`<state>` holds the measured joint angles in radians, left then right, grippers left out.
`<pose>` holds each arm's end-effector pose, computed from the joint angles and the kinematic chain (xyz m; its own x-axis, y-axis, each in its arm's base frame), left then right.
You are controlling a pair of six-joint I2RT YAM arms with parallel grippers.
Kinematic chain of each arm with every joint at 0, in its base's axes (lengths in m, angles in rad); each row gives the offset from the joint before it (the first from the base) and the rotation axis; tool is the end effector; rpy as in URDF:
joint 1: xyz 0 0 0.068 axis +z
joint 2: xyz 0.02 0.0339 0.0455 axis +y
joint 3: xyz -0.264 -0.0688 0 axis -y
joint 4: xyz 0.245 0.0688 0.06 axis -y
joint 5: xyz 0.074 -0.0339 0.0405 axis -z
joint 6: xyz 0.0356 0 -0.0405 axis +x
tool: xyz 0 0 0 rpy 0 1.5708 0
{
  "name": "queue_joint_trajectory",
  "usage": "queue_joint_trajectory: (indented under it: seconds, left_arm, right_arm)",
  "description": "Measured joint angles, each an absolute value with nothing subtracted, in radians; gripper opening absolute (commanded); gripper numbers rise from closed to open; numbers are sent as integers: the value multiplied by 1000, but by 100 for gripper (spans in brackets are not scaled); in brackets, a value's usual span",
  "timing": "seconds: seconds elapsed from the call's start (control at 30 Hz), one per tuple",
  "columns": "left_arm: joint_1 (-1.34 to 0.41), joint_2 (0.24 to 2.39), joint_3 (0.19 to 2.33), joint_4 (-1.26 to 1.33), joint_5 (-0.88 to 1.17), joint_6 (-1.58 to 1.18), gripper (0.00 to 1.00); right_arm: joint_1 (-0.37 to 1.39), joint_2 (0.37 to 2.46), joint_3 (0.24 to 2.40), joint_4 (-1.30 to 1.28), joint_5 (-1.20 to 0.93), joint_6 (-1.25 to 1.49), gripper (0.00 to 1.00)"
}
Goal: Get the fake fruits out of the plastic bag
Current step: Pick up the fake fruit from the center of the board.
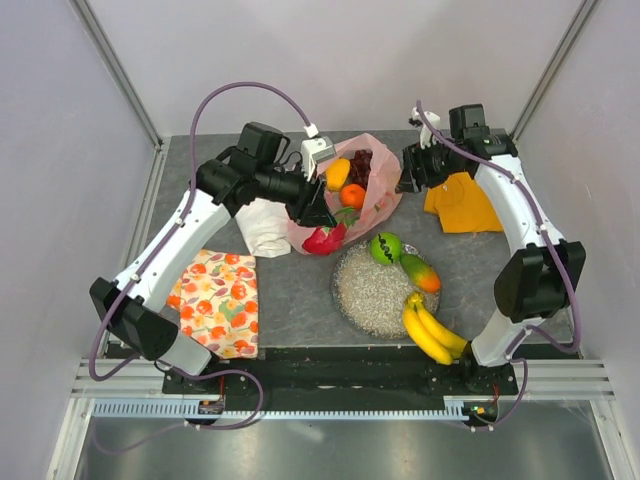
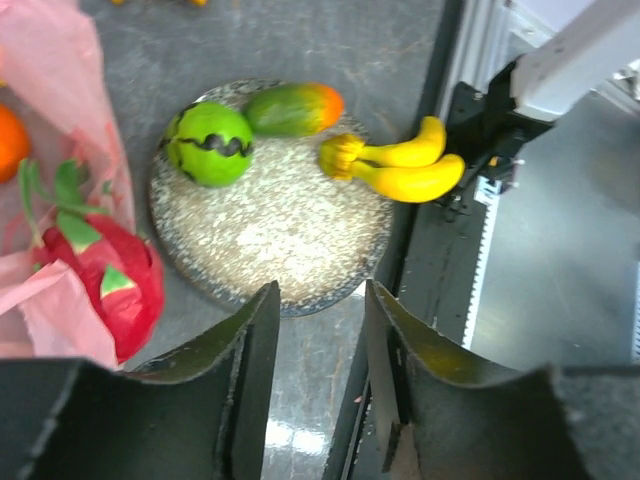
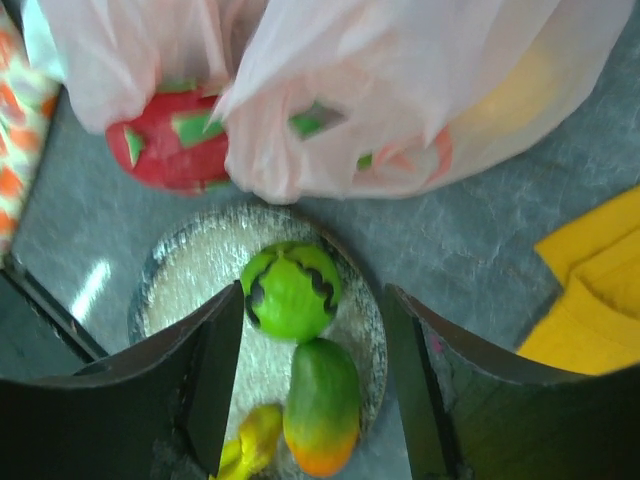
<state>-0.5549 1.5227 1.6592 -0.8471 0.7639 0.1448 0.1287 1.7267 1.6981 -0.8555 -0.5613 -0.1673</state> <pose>0.2568 -0.1882 0.4049 -0.4294 0.3888 -0.8151 0.8975 0.2844 -0.3371 0.3681 0.0667 0.3467 -0.6824 -0.2305 -0.6937 -0.5648 0.7686 0.3003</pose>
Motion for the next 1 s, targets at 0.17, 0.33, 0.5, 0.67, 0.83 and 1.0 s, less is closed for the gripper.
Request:
queue_joint_trajectory:
  seconds: [0.17,0.33,0.5,0.67,0.83,1.0]
  left_arm:
    - [-527,1515,1631,-837,712,144,79]
    - [-487,1515,1613,-828,668,143,80]
    - [-454,1518,1603,-826,636,143,80]
    - [-418,1536,1603,-815,627,143,80]
    - [-387,1560,1603,-812,617,144,80]
    - [-377,1562,1605,-812,596,150,80]
  right_arm:
    - [128,1631,1599,-1052,-527,-464,81]
    - [129,1407,1380,-1256,-467,-768,87]
    - [168,1310,1223,-1322,-408,-888,86]
    - [225,1327,1067,-1329,-373,-976,86]
    - [259,1378,994,-1347,-367,-1030,86]
    - [288,1447,994,-1343,-380,-1056,87]
